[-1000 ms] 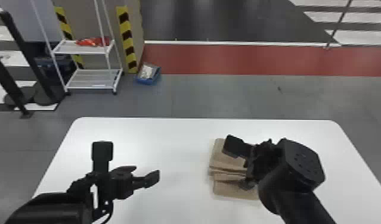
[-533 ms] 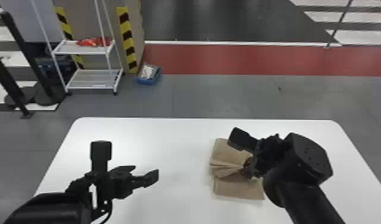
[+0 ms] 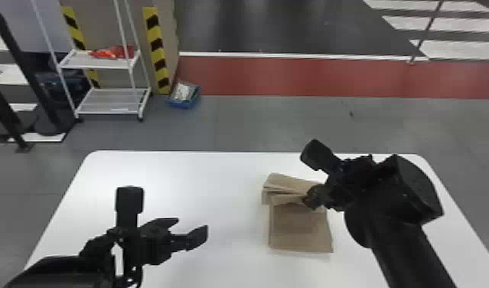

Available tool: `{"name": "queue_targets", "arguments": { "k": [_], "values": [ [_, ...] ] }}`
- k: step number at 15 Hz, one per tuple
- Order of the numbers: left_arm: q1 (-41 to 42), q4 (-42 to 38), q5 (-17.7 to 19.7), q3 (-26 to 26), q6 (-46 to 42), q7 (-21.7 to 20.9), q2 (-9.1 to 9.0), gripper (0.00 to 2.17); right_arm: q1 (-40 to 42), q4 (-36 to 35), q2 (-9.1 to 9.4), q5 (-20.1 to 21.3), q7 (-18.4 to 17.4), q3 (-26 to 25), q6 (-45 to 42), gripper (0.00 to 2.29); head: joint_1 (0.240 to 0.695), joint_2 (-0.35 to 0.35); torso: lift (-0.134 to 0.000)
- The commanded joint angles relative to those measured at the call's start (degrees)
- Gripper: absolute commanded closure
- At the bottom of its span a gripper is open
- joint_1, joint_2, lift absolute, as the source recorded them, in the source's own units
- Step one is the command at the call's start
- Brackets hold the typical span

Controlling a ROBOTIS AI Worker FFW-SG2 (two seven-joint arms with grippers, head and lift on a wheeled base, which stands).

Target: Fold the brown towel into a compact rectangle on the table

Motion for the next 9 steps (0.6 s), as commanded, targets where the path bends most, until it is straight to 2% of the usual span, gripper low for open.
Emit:
{"name": "queue_targets", "arguments": {
  "k": [1,2,4,9],
  "values": [
    [0.81,-0.49,-0.34,-1.82,0.19,-0.10,0.00,0.12,2.63,-5.96,0.01,-0.36,1.67,0.27,0.38,1.33,0.695,-0.048,0.000],
    [1.34,-0.40,-0.07,-2.53,0.19,-0.19,0.00,0.15,3.50,-7.19,0.01,-0.19,2.20,0.35,0.38,1.33,0.695,-0.050,0.000],
    [1.87,-0.14,3.62,-3.85,0.54,-1.86,0.00,0.21,4.56,-8.68,-0.43,0.17,3.26,-0.35,0.21,1.33,0.695,-0.054,0.000],
    [1.16,4.35,1.86,-10.35,-2.27,-1.69,-0.26,0.21,7.28,-11.85,-0.34,-1.68,3.52,-0.79,0.73,1.33,0.695,-0.134,0.000]
  ]
}}
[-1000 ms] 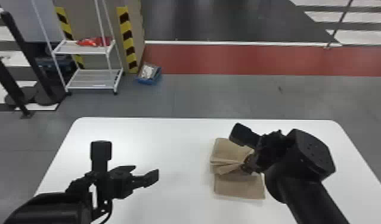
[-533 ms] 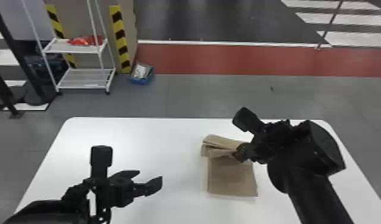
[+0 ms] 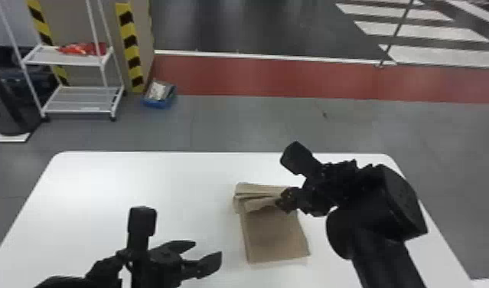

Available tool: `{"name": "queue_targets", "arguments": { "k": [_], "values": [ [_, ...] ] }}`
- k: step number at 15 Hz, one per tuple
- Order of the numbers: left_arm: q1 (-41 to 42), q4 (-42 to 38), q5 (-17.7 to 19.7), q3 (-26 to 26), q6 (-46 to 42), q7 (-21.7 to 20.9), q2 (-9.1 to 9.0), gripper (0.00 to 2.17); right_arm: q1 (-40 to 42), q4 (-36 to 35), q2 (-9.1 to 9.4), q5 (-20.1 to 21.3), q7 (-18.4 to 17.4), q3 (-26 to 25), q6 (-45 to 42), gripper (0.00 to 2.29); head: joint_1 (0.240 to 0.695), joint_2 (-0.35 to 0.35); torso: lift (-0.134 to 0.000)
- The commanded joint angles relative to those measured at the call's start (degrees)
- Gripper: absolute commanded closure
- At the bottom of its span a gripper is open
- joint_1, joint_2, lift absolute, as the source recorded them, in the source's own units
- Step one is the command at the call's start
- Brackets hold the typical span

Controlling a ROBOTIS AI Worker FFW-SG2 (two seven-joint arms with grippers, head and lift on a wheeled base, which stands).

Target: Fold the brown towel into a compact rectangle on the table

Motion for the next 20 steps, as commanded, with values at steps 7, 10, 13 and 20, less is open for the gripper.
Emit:
{"name": "queue_targets", "arguments": {
  "k": [7,10,13,20],
  "values": [
    [1.09,0.87,0.90,-3.44,-1.98,-0.61,-0.08,0.21,-0.64,-0.79,2.68,-2.09,-2.19,5.90,7.48,1.33,0.695,-0.113,0.000],
    [2.23,3.77,0.90,-8.98,-14.11,7.48,-0.17,0.22,-0.72,-0.88,2.77,-2.00,-2.63,5.38,9.59,1.33,0.695,-0.128,0.000],
    [3.11,6.67,0.99,-14.43,-26.24,10.82,-0.17,0.24,-0.81,-0.79,2.77,-2.09,-3.24,4.94,9.59,1.33,0.695,-0.172,0.000],
    [-1.81,16.07,-0.33,-20.05,-30.11,7.74,-0.61,0.24,-0.81,-0.70,2.77,-2.53,-4.65,4.58,9.42,1.33,0.695,-0.263,0.000]
  ]
}}
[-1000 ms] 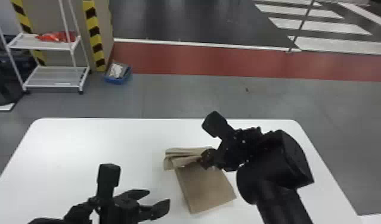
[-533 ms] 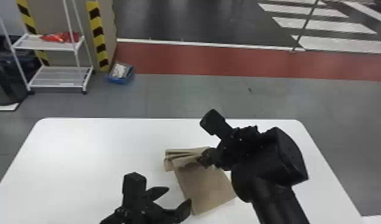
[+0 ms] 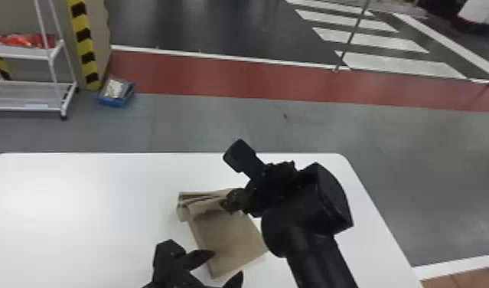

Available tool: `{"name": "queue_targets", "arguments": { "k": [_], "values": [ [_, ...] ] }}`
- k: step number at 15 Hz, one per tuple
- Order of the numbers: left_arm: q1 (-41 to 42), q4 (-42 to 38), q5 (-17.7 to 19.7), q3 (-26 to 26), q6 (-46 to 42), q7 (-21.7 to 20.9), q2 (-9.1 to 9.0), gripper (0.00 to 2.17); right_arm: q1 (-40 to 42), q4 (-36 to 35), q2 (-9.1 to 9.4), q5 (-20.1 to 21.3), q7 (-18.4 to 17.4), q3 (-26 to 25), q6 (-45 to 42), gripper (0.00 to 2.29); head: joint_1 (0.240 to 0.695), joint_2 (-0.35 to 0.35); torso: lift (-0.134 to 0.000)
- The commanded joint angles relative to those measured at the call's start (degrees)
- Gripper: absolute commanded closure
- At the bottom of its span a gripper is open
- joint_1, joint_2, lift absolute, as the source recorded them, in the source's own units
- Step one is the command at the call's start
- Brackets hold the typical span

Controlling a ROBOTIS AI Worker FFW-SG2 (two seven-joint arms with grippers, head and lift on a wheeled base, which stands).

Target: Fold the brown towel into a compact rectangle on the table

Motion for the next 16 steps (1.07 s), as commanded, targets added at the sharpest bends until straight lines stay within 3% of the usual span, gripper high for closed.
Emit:
{"name": "queue_targets", "arguments": {
  "k": [1,9,16],
  "values": [
    [-2.08,3.04,-0.75,-2.04,-1.09,-1.70,-0.01,0.24,0.00,0.09,0.00,-0.16,-0.06,-0.13,-0.05,1.33,0.695,-0.270,0.000],
    [-7.88,12.62,-4.18,-6.34,-0.92,-3.02,-2.00,0.24,0.44,0.01,0.00,-0.51,-0.24,-0.13,0.13,1.33,0.695,-0.322,0.000],
    [-8.85,12.44,-5.68,-3.62,4.18,-1.52,-2.00,0.24,2.02,-1.05,0.00,-0.60,-0.24,-0.40,0.48,1.33,0.695,-0.307,0.000]
  ]
}}
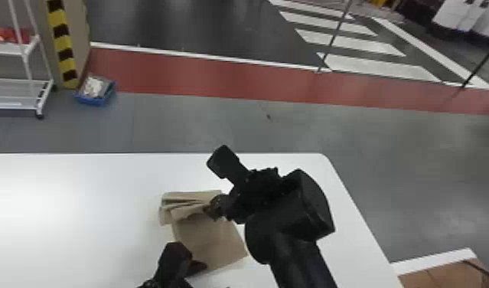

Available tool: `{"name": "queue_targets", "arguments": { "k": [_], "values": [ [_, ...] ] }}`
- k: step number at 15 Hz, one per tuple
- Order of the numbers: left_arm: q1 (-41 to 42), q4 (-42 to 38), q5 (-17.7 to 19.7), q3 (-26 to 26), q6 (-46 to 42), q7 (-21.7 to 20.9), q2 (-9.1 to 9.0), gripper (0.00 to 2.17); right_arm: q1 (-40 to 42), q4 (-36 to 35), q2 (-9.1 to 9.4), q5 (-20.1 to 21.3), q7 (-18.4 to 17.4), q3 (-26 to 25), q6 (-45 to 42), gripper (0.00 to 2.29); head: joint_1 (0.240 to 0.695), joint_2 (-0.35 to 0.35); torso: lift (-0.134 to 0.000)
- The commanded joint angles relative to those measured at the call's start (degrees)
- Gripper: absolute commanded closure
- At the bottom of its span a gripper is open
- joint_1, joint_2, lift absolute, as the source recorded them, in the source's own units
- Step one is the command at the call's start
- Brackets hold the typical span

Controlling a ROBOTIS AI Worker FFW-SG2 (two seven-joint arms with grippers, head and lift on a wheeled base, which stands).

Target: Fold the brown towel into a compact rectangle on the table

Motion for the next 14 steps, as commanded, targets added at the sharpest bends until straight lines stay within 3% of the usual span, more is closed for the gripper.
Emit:
{"name": "queue_targets", "arguments": {
  "k": [1,7,10,14],
  "values": [
    [0.01,-0.67,-0.05,2.05,1.89,-0.08,0.01,0.24,0.59,-0.52,-0.09,-0.08,0.00,-0.19,0.06,1.33,0.695,-0.303,0.000],
    [0.63,-4.97,-0.67,7.85,6.81,-1.93,0.97,0.24,2.96,-3.86,-0.97,0.45,1.94,-0.81,-1.17,1.33,0.695,-0.254,0.000],
    [0.71,-5.50,-0.75,8.38,7.34,-2.28,1.24,0.24,4.02,-5.88,-2.46,1.68,5.10,-0.81,-1.87,1.33,0.695,-0.235,0.000],
    [0.71,-5.50,-0.75,8.29,7.52,-2.46,1.24,0.24,4.11,-5.62,-2.64,4.84,7.65,0.07,-3.63,1.33,0.695,-0.240,0.000]
  ]
}}
